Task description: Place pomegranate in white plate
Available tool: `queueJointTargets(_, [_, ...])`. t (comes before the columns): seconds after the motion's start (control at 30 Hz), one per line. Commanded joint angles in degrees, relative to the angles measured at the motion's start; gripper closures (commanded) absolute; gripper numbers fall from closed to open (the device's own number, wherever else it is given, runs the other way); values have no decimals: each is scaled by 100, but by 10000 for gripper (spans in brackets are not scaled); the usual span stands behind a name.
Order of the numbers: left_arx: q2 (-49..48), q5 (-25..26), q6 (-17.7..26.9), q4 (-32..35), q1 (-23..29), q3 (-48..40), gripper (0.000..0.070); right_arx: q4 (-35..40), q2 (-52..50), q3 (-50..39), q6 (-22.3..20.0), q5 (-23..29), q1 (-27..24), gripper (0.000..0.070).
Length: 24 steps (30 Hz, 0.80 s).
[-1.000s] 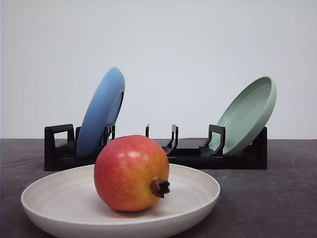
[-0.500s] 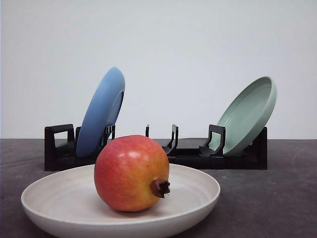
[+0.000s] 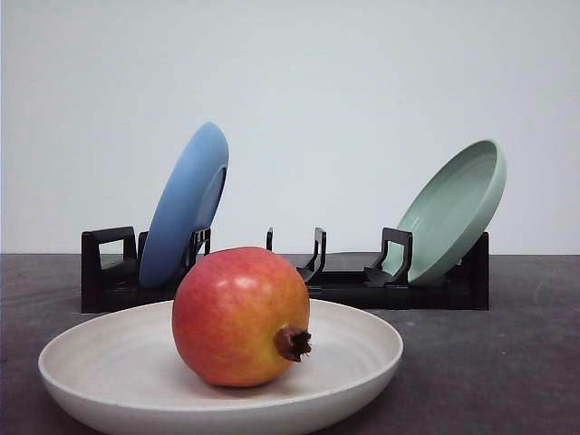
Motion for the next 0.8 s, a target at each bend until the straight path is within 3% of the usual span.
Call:
queueJointTargets(0.0, [-13, 19, 33, 0, 4, -65, 700, 42, -4, -20, -46, 22, -11, 654])
queueJointTargets(0.77, [-13, 17, 33, 0, 4, -65, 700, 42, -4, -20, -45, 22, -11, 654])
